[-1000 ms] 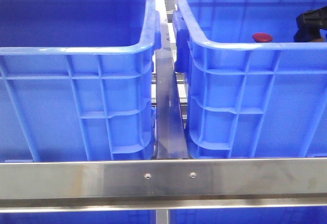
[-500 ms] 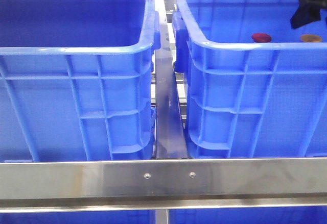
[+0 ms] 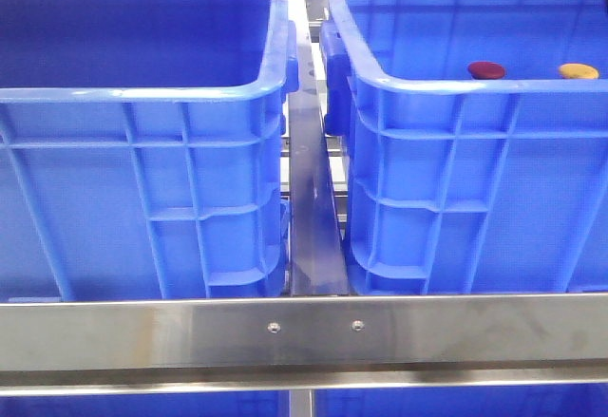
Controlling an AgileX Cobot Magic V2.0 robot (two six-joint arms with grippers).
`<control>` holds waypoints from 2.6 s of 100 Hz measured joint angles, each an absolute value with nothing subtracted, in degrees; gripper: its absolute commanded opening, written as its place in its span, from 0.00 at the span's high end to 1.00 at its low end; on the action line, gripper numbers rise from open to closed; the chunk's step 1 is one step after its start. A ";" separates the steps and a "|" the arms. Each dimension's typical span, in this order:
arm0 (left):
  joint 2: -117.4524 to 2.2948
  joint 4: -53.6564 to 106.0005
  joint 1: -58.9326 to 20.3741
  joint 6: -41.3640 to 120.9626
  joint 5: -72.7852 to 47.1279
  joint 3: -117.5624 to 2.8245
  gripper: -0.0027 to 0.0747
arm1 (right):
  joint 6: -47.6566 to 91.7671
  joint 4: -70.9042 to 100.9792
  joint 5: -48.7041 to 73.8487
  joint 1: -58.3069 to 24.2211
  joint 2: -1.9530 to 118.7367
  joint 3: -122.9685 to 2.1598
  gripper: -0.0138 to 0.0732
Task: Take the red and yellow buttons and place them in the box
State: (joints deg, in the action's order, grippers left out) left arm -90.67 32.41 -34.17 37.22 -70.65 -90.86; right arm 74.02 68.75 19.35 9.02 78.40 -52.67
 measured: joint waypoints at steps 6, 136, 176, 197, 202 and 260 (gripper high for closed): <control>-90.67 32.41 -34.17 37.22 -70.65 -90.86 0.49 | 74.02 68.75 20.99 9.02 75.52 -51.01 0.93; -57.21 -5.13 -45.46 -3.68 -39.67 -57.25 0.99 | 68.79 68.53 23.96 6.49 44.65 -34.74 0.92; -39.26 -5.13 -45.50 -3.81 -29.68 -40.20 0.99 | 68.76 68.53 23.27 6.49 27.92 -23.22 0.92; -33.07 -5.13 -45.50 -3.81 -27.54 -33.62 0.99 | 68.76 68.53 23.27 6.49 20.59 -19.56 0.92; -32.37 -5.13 -45.50 -3.81 -27.40 -32.41 0.99 | 68.76 68.53 23.27 6.49 19.79 -19.26 0.92; -31.84 -5.16 -45.50 -3.81 -29.65 -30.79 0.99 | 68.65 68.53 26.46 6.49 19.28 -19.00 0.92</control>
State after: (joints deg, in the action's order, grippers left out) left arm -31.84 -5.16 -45.50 -3.81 -29.65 -30.79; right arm 68.65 68.53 26.46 6.49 19.28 -19.00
